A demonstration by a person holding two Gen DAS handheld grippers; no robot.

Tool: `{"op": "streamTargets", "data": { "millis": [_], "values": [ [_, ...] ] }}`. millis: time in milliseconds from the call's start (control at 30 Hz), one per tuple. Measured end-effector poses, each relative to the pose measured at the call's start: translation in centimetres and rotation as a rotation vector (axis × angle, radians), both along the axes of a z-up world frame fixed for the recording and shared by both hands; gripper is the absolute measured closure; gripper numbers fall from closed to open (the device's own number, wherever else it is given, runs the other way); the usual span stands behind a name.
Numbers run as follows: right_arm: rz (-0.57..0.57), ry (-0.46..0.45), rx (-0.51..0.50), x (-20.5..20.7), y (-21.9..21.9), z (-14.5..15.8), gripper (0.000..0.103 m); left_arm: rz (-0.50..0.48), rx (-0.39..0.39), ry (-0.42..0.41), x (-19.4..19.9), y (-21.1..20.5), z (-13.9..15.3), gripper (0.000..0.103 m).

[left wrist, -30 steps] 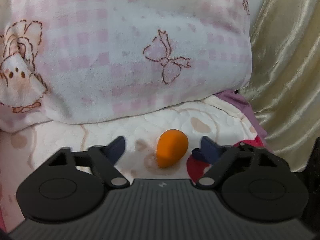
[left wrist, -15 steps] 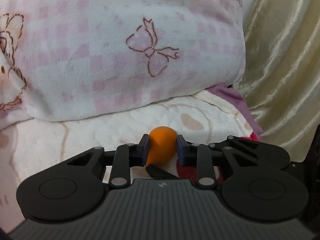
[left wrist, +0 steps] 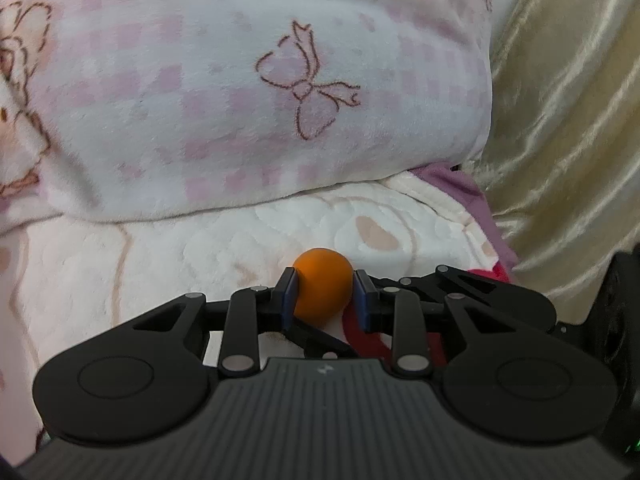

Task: Organize objects
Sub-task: 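Lift the orange sponge with the right gripper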

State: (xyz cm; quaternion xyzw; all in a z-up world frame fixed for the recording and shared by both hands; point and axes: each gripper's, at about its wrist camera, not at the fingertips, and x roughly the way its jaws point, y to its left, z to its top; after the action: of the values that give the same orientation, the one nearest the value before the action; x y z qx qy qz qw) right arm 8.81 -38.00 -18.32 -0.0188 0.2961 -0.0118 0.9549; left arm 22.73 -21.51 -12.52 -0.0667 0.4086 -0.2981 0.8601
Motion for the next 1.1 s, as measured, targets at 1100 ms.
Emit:
{"op": "streamTargets", "data": {
  "millis": [1100],
  "values": [
    [0.189,0.271,0.254,-1.4,8.5,4.9,0.057,0.29,0.106,0.341,-6.9,8.6,2.5,0.074]
  ]
}}
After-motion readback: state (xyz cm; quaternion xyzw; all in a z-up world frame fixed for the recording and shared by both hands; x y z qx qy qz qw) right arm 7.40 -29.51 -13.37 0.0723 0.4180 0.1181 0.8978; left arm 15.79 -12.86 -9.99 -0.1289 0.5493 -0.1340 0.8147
